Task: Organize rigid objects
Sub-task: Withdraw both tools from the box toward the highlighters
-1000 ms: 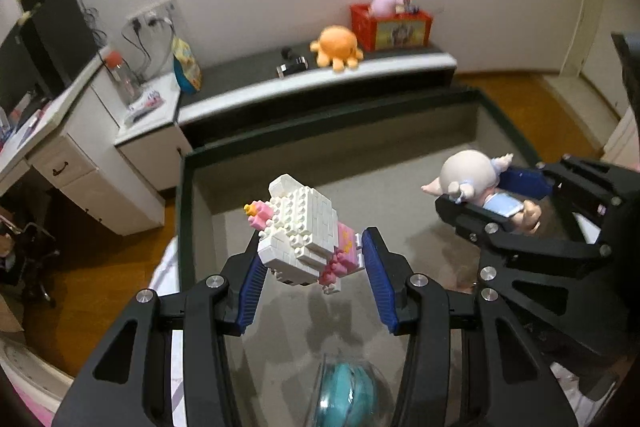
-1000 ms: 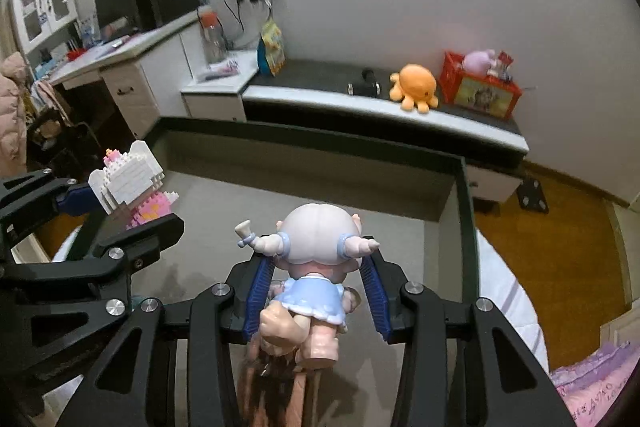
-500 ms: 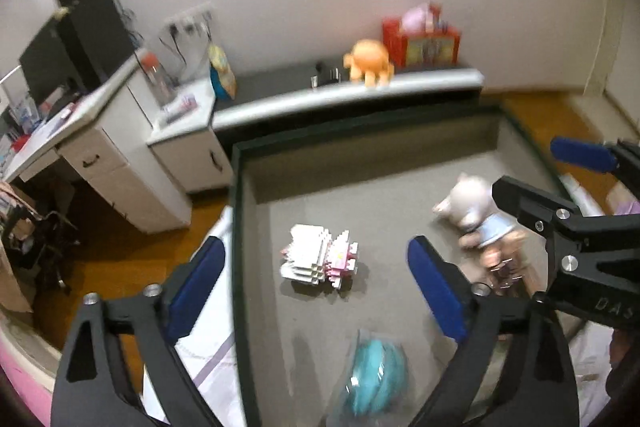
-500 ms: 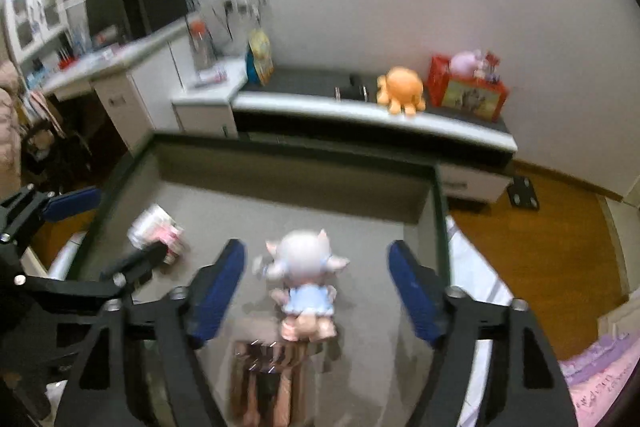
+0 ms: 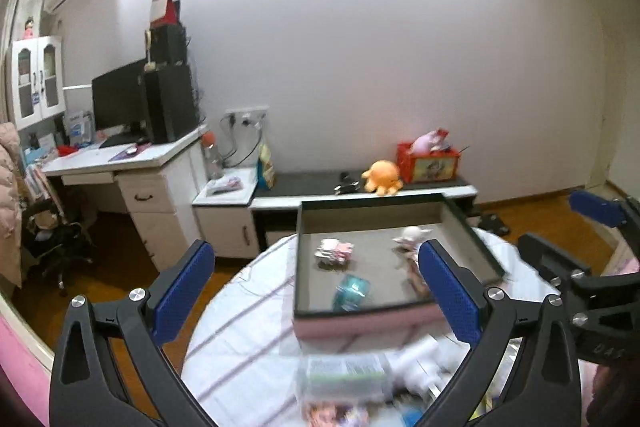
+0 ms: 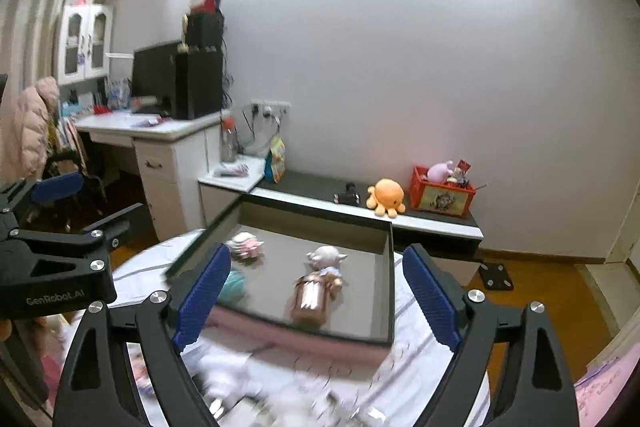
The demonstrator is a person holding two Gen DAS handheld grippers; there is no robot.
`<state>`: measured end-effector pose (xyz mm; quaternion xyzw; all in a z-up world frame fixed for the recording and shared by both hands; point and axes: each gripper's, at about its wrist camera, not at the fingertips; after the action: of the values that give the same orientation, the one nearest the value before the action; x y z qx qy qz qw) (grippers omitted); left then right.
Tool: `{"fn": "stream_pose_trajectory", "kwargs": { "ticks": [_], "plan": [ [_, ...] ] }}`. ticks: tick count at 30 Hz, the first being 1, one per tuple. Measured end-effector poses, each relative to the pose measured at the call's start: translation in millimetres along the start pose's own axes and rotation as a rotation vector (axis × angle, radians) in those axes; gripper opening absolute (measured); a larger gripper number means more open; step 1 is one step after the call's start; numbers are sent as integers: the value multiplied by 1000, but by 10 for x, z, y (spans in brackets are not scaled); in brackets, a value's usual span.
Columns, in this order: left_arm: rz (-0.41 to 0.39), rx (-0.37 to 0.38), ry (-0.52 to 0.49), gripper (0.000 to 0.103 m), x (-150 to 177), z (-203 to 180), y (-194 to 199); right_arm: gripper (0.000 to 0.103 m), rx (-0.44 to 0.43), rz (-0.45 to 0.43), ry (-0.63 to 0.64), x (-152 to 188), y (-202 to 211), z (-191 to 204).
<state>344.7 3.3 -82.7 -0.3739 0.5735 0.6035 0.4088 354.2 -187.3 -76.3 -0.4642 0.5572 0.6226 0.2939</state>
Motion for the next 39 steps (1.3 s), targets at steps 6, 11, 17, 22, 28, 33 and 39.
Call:
{"fn": "stream_pose_trajectory", "kwargs": {
  "ticks": [6, 11, 17, 22, 28, 33, 39],
  "plan": [
    [-20, 41, 17, 103, 337, -10, 568, 90, 13, -86, 9, 291, 651, 227],
    [-65, 24, 3, 103, 577, -91, 911, 90, 36, -117, 7, 565, 1028, 341],
    [-185, -41, -38, 103, 735, -195, 1302, 90, 57, -169, -14, 807, 1377, 373],
    [-204, -50, -54, 103, 786, -230, 1443, 90, 51, -190, -29, 907, 1529, 379],
    [-183, -31, -34, 103, 846, -224, 1423, 90, 51, -187, -31, 923, 1531, 383],
    [-143, -29, -44, 103, 943, -262, 1318, 90, 52, -165, -38, 979, 1461, 356],
    [-51, 15, -25, 103, 1089, -266, 1095, 90, 41, -108, -61, 1119, 1296, 307]
  ]
}}
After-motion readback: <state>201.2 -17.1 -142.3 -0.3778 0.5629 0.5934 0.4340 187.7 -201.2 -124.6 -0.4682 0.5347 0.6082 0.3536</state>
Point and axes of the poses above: each gripper's, at about its wrist camera, not at the fingertips, and y roughly against the way its jaws point, z to its left, x to its underside, and after that the axes turned 3 degrees about -x, right-handed
